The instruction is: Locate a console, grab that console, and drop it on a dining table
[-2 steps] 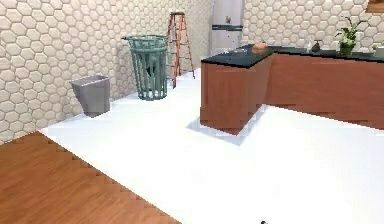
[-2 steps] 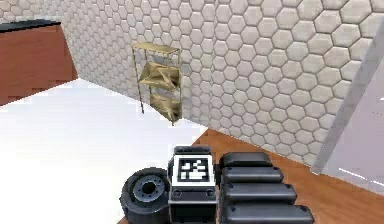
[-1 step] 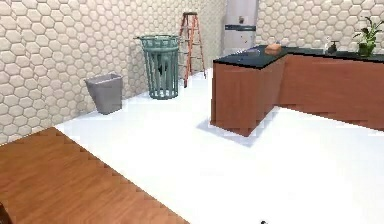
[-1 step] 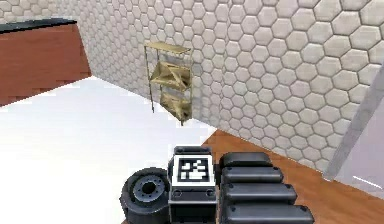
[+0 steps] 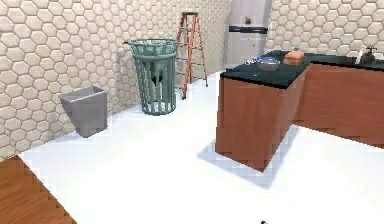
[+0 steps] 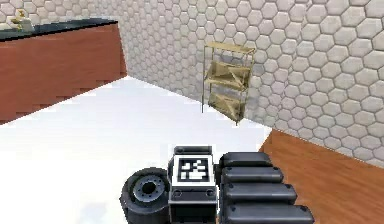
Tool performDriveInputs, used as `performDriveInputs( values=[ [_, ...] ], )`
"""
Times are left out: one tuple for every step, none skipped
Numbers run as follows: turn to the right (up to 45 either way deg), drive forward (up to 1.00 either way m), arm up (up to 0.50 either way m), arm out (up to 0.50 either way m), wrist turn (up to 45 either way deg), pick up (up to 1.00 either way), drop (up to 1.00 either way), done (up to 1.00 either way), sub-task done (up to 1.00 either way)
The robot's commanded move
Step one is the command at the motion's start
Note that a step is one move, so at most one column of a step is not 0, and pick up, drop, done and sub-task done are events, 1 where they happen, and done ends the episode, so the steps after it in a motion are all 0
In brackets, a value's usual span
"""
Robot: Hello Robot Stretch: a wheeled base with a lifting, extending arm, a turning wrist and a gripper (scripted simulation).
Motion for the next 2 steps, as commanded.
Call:
performDriveInputs(
  values=[
    [-45.0,0.00,0.00,0.00,0.0,0.00,0.00,0.00,0.00],
    [-6.0,0.00,0.00,0.00,0.0,0.00,0.00,0.00,0.00]
  ],
)
